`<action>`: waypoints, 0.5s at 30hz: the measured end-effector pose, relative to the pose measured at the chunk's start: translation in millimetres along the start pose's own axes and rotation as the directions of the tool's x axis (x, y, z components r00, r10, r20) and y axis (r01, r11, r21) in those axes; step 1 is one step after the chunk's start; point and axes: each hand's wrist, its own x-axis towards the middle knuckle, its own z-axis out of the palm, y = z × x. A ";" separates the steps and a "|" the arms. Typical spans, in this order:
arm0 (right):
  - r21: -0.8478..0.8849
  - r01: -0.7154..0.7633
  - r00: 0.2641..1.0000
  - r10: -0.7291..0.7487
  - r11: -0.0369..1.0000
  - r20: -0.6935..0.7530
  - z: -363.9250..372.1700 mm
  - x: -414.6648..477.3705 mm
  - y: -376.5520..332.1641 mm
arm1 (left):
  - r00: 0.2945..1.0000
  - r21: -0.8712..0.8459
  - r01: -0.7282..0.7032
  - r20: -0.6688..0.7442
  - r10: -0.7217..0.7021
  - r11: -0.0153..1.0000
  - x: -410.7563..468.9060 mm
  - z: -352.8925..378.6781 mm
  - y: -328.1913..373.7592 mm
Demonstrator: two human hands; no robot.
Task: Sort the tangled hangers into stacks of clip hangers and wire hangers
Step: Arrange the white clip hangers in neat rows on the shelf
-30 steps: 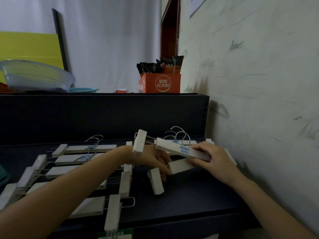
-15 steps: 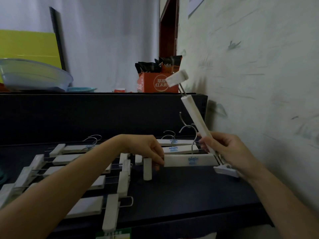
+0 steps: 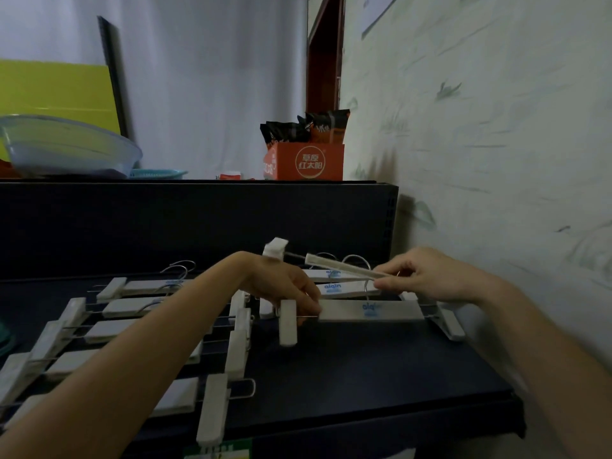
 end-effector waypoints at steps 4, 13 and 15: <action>-0.041 0.031 0.999 -0.030 0.999 0.033 -3.2 -3.1 -6.0 | 1.000 -0.043 -0.019 -0.020 0.019 0.999 3.6 3.4 -3.7; 0.052 0.091 0.992 -0.095 0.994 0.081 -9.0 -20.1 -18.1 | 0.997 -0.147 -0.032 -0.076 0.021 0.989 2.1 6.2 -9.3; 0.085 0.105 0.989 -0.113 0.991 0.095 -6.3 -21.9 -19.0 | 0.996 -0.150 -0.033 -0.083 0.020 0.988 2.5 6.5 -10.6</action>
